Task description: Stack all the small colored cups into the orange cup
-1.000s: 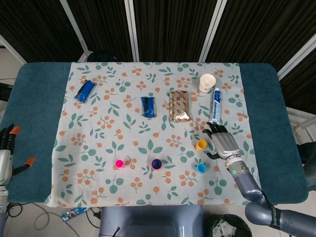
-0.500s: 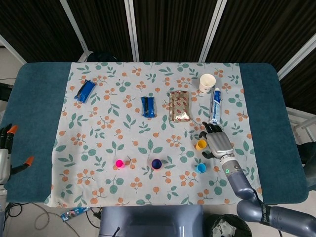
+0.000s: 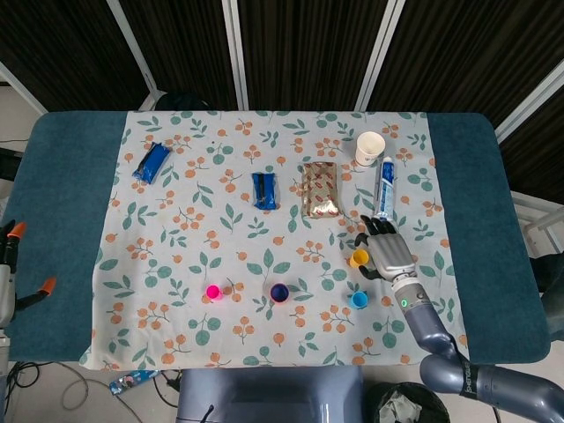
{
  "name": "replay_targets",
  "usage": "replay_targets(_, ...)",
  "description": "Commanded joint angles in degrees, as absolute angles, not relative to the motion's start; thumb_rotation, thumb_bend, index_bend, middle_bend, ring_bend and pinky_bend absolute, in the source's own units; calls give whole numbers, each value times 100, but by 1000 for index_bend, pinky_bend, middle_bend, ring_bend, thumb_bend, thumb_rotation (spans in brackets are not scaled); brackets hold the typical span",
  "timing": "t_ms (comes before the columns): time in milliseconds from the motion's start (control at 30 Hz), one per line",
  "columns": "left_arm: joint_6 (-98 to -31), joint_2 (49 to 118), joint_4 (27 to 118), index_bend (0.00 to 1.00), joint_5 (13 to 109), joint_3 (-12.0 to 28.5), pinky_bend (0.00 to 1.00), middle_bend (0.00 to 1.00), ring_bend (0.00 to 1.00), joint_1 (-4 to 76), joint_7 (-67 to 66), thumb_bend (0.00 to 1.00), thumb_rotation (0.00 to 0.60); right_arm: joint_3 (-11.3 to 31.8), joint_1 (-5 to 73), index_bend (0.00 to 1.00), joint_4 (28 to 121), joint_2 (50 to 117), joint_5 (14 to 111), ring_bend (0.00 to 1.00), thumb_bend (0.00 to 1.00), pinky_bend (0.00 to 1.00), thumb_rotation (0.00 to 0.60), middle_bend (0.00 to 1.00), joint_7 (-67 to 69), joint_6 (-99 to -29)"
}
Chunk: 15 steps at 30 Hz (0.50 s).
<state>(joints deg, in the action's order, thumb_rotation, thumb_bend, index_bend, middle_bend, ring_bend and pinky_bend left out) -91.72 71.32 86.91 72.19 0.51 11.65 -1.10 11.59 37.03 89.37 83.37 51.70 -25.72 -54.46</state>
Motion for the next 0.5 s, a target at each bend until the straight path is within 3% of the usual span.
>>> replay_targets(33, -9133, 7135, 8694, 5, 7226, 86, 0, 0, 0, 1146, -141, 177, 600, 1175, 3714, 413, 8919, 8371, 5155, 20, 402, 98, 600, 0, -2534, -5481)
replay_targets(500, -9032, 7159, 8703, 5, 7288, 232, 0, 0, 0, 1057, -238, 178, 600, 1178, 3724, 462, 9153, 8219, 5286, 24, 401, 98, 600, 0, -2406, -5591)
